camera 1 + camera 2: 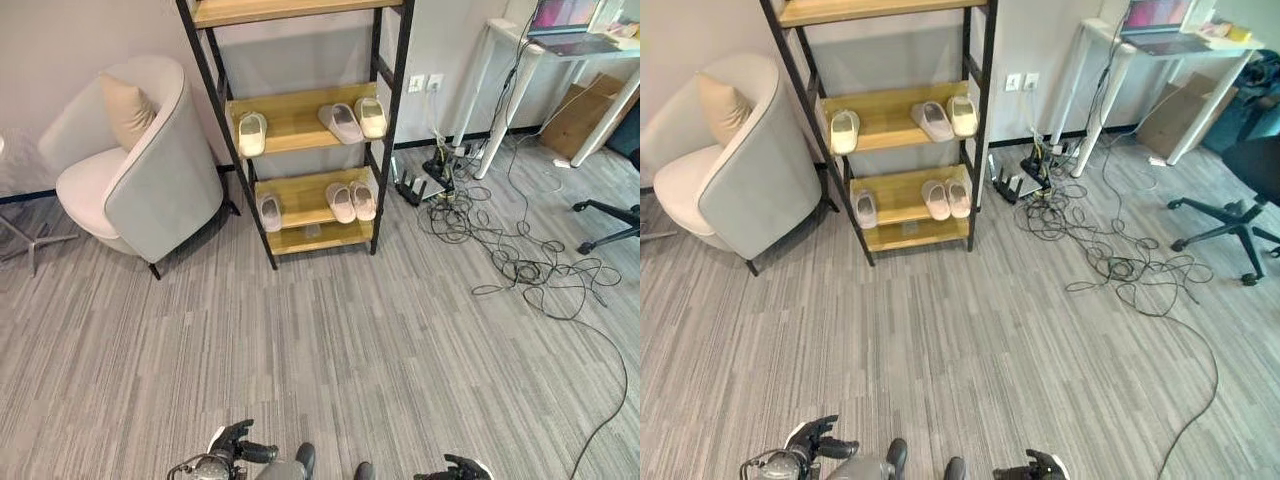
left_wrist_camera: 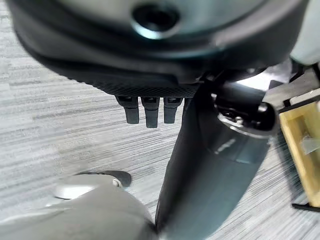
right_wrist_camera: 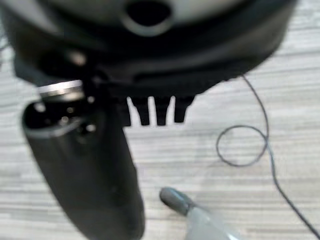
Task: Arrange the slippers neatly on the shoe rack.
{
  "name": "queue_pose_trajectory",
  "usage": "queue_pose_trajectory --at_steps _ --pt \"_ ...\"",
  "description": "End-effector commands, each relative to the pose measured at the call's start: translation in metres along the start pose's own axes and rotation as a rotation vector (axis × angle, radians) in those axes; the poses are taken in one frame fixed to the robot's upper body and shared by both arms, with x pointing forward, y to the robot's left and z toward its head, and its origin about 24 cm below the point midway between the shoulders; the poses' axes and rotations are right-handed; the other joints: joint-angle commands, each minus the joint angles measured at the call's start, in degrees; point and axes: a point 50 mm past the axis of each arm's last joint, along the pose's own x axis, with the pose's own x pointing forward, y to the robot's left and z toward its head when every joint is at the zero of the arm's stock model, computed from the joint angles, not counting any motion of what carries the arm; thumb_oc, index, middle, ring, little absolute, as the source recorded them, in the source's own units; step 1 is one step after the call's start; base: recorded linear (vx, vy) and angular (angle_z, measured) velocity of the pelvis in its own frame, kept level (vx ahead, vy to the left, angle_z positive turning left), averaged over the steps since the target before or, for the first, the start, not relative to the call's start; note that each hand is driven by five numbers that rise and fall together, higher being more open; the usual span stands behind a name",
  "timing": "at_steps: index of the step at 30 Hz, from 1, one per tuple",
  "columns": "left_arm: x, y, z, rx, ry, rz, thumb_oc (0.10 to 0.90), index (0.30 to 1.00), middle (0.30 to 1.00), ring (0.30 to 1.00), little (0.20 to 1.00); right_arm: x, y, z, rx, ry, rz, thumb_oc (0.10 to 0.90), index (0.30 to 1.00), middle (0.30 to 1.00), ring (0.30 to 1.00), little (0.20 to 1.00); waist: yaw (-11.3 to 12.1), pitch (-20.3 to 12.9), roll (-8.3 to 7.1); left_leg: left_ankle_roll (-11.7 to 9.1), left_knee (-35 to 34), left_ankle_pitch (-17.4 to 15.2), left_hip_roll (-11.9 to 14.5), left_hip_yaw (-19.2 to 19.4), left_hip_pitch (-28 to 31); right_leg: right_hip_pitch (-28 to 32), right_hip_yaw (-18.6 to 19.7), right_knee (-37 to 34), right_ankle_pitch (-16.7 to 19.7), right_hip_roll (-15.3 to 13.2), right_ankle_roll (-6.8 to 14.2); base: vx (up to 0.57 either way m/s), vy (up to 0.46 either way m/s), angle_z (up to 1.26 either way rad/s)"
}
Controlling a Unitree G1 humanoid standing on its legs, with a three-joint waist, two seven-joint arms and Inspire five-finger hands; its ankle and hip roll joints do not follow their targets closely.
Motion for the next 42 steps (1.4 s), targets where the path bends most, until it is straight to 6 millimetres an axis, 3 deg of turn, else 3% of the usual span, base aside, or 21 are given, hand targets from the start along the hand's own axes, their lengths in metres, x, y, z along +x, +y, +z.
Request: queue_pose_trajectory --at_steps 1,6,11,14,15,17,19,20,21,24,25,26,27,29,31,33,34,37,40,42 --pt "-0.002 -0.007 -0.01 0.047 0.021 -0.013 0.8 0.9 0.9 0.9 0.9 0.0 -0.017 0.005 -0.007 -0.049 -0.05 0.8 0.9 0.9 0.9 0.9 0.61 -0.69 -1.0 2.42 -3.11 -4.8 1.12 1.69 1.43 2.9 0.16 0.75 -4.44 -1.68 9.5 0.16 0.047 0.24" --pt "-0.005 0.0 -0.02 0.054 0.051 -0.006 0.8 0.9 0.9 0.9 0.9 0.0 -0.012 0.01 -0.007 -0.067 -0.033 0.8 0.9 0.9 0.9 0.9 1.66 -1.56 -0.91 2.98 -11.42 -1.29 0.22 4.99 0.94 5.25 0.78 0.75 -6.41 -0.21 9.82 0.18 0.087 0.17" --pt "-0.006 0.006 -0.025 0.04 0.067 0.008 0.8 0.9 0.9 0.9 0.9 0.0 0.001 0.008 -0.05 -0.06 0.01 0.8 0.9 0.9 0.9 0.9 3.0 -2.93 -2.27 4.8 -11.44 -3.43 -1.75 3.0 2.85 6.9 1.47 3.16 -7.13 -1.13 10.36 0.2 0.113 -0.21" --pt "-0.006 0.012 -0.026 0.049 0.075 0.015 0.8 0.9 0.9 0.9 0.9 0.0 0.005 0.011 -0.056 -0.071 0.027 0.8 0.9 0.9 0.9 0.9 3.31 -3.55 -2.23 6.51 -13.11 -5.01 -2.25 2.7 5.78 4.21 1.25 12.1 -6.6 -3.08 12.36 0.2 0.167 -0.1" --pt "-0.006 0.014 -0.025 0.056 0.072 0.017 0.8 0.9 0.9 0.9 0.9 0.0 0.006 0.017 -0.053 -0.088 0.031 0.8 0.9 0.9 0.9 0.9 3.04 -2.99 -1.95 7.29 -13.49 -5.51 -2.39 2.55 6.89 1.35 1.36 17.95 -4.29 -4.11 13.53 0.12 0.185 -0.16" --pt "-0.005 0.017 -0.021 0.057 0.063 0.027 0.8 0.9 0.9 0.9 0.9 0.001 0.005 0.027 -0.043 -0.117 0.031 0.8 0.9 0.9 0.9 0.9 2.01 -1.88 -0.6 8.4 -14.14 -6.04 -1.81 1.88 8.82 -3.9 1.74 28.25 0.13 -5.01 15.13 0.11 0.181 -0.14" --pt "-0.005 0.019 -0.021 0.062 0.064 0.033 0.8 0.9 0.9 0.9 0.9 0.001 0.006 0.03 -0.032 -0.128 0.033 0.8 0.9 0.9 0.9 0.9 1.05 -1.58 1.05 9.07 -15.26 -6.68 -1.14 0.98 11.35 -7.55 1.27 33.71 1.44 -5.62 14.97 0.26 0.155 0.18" --pt "-0.006 0.02 -0.023 0.051 0.065 0.038 0.8 0.9 0.9 0.9 0.9 0.001 0.007 0.03 -0.024 -0.132 0.036 0.8 0.9 0.9 0.9 0.9 0.22 -1.54 1.92 9.36 -16.62 -7.5 -1.04 -0.31 14.14 -10.6 0.97 33.04 0.57 -5.67 13.83 0.3 0.09 0.32" --pt "-0.006 0.02 -0.023 0.051 0.065 0.038 0.8 0.9 0.9 0.9 0.9 0.001 0.007 0.03 -0.024 -0.132 0.036 0.8 0.9 0.9 0.9 0.9 0.15 -1.38 1.9 9.36 -16.74 -7.54 -1.1 -0.37 14.43 -10.42 0.93 33.22 0.34 -5.75 13.83 0.3 0.037 0.26" --pt "-0.006 0.02 -0.026 0.051 0.077 0.034 0.8 0.9 0.9 0.9 0.9 0.001 0.006 0.031 -0.021 -0.132 0.035 0.8 0.9 0.9 0.9 0.9 -0.85 -1.4 1.95 9.03 -17.48 -9.11 -1.36 -1.77 16.75 -11.69 0.93 24.74 -1.22 -5.9 12.79 0.26 -0.046 0.34" --pt "-0.007 0.02 -0.027 0.054 0.082 0.037 0.8 0.9 0.9 0.9 0.9 0.001 0.006 0.032 -0.019 -0.136 0.036 0.8 0.9 0.9 0.9 0.9 -1.61 -1.35 1.77 8.93 -17.66 -9.61 -1.47 -2.74 17.6 -13.32 2.67 21.52 -0.73 -5.2 12.7 0.43 -0.11 0.47" --pt "-0.007 0.017 -0.028 0.058 0.085 0.031 0.8 0.9 0.9 0.9 0.9 0.001 0.004 0.033 -0.01 -0.136 0.035 0.8 0.9 0.9 0.9 0.9 -3.05 -1.18 1.55 8.42 -18.08 -10.61 -1.74 -4.93 19.49 -15.41 7.69 15.16 1.14 -3.82 13.48 0.47 -0.125 0.41" --pt "-0.007 0.017 -0.029 0.061 0.086 0.031 0.8 0.9 0.9 0.9 0.9 0.001 0.004 0.034 -0.009 -0.14 0.034 0.8 0.9 0.9 0.9 0.9 -3.37 -1.01 1.68 8.15 -18.57 -11.15 -1.41 -5.59 20.78 -15.84 9.07 13.16 2.25 -3.25 13.79 0.48 -0.139 0.56" --pt "-0.007 0.015 -0.03 0.07 0.091 0.02 0.8 0.9 0.9 0.9 0.9 0.001 0.002 0.03 -0.007 -0.128 0.029 0.8 0.9 0.9 0.9 0.9 -3.78 -1.45 1.39 7.66 -18.77 -12.42 -1.28 -6.62 22.07 -15.19 8.13 10.94 3.2 -4.15 14.14 0.31 -0.118 0.51" --pt "-0.008 0.012 -0.035 0.07 0.106 0.017 0.8 0.9 0.9 0.9 0.9 0.001 0.001 0.025 -0.02 -0.115 0.028 0.8 0.9 0.9 0.9 0.9 -3.91 -2.39 1.31 7.15 -18.37 -12.66 -0.44 -6.84 22.96 -14.1 7.67 10.56 3.28 -3.8 13.22 0.32 -0.148 0.37" --pt "-0.009 0.01 -0.036 0.069 0.105 0.007 0.8 0.9 0.9 0.9 0.9 0.0 0.0 0.017 -0.038 -0.094 0.028 0.8 0.9 0.9 0.9 0.9 -3.62 -3.31 1.65 4.91 -15.01 -10.29 1.53 -7.76 22.07 -12.2 5.9 9.89 2.17 -2.66 11.97 0.33 -0.189 0.49" --pt "-0.009 0.01 -0.036 0.069 0.105 0.007 0.8 0.9 0.9 0.9 0.9 0.0 0.0 0.017 -0.038 -0.094 0.028 0.8 0.9 0.9 0.9 0.9 -3.69 -3.32 1.67 4.9 -14.93 -10.34 1.55 -7.83 22.02 -12.17 5.83 9.86 2.17 -2.66 11.96 0.21 -0.155 0.37" --pt "-0.007 0.007 -0.028 0.092 0.083 -0.007 0.8 0.9 0.9 0.9 0.9 0.001 -0.004 0.021 -0.023 -0.107 0.014 0.8 0.9 0.9 0.9 0.9 -3.43 -2.48 1.26 2.3 -5.08 -5.05 2.71 -6.38 16.95 -8.72 5.44 8.08 0.5 -1.68 10.38 0.15 -0.143 0.11" --pt "-0.003 0.004 -0.016 0.106 0.047 -0.014 0.8 0.9 0.9 0.9 0.9 0.001 -0.007 0.027 0.001 -0.124 -0.006 0.8 0.9 0.9 0.9 0.9 -2.52 -0.21 -0.6 2.61 5.94 -2.14 3.18 -2.52 9.61 -5.62 5.19 6.45 -0.31 -1.99 8.79 0.09 -0.143 0.11" --pt "-0.003 0.004 -0.014 0.111 0.039 -0.014 0.8 0.9 0.9 0.9 0.9 0.001 -0.009 0.027 0.008 -0.122 -0.012 0.8 0.9 0.9 0.9 0.9 -2.41 0.15 -1.07 2.94 7.76 -2.54 4.09 -0.58 7.94 -4.75 4.8 5.99 -0.84 -2.04 8.48 0.12 -0.103 0.15"
